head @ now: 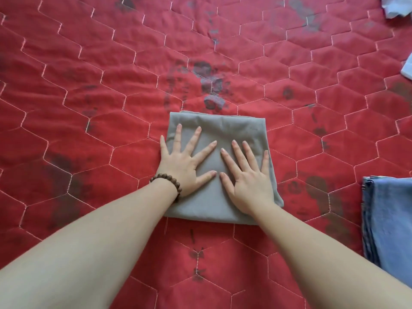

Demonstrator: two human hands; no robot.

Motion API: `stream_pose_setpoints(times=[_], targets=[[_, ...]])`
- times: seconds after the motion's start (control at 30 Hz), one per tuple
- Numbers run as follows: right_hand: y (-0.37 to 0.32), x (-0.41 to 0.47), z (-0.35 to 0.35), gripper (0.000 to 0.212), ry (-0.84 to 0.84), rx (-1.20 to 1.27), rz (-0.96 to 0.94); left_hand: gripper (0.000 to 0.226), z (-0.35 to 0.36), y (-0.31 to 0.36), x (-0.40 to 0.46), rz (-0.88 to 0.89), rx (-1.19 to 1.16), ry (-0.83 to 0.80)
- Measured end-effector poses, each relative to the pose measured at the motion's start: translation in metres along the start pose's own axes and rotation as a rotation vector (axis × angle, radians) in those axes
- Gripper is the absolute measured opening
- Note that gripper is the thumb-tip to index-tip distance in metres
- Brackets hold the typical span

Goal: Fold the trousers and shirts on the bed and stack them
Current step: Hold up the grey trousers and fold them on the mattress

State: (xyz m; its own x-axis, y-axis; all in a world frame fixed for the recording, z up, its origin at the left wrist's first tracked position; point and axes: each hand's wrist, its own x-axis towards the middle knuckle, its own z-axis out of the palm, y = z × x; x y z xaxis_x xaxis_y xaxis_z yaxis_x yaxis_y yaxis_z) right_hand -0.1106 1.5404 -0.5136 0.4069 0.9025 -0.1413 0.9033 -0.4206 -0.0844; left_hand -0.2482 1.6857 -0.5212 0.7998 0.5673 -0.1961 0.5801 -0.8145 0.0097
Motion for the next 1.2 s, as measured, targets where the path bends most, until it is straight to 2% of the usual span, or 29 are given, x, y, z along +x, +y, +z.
stream_pose_setpoints(times=[0.3,0.6,0.8,1.0,1.2], targets=[[0.005,0.002,0.016,0.061,0.16,0.09,0.083,0.072,0.003,-0.007,0.006,-0.03,-0.247,0.124],[0.005,0.002,0.018,0.059,0.212,0.152,0.098,0.07,0.007,-0.007,0.006,-0.175,-0.244,0.212],[0.004,-0.001,0.015,0.059,0.26,0.264,0.239,0.066,0.003,-0.002,-0.005,-0.282,-0.214,0.236],[0.001,-0.012,0.013,0.057,0.265,0.284,0.392,0.061,0.003,0.02,-0.046,-0.488,-0.262,0.151],[0.018,-0.058,0.003,0.057,0.11,0.343,0.316,0.061,0.005,0.07,-0.095,-0.562,-0.334,0.118]])
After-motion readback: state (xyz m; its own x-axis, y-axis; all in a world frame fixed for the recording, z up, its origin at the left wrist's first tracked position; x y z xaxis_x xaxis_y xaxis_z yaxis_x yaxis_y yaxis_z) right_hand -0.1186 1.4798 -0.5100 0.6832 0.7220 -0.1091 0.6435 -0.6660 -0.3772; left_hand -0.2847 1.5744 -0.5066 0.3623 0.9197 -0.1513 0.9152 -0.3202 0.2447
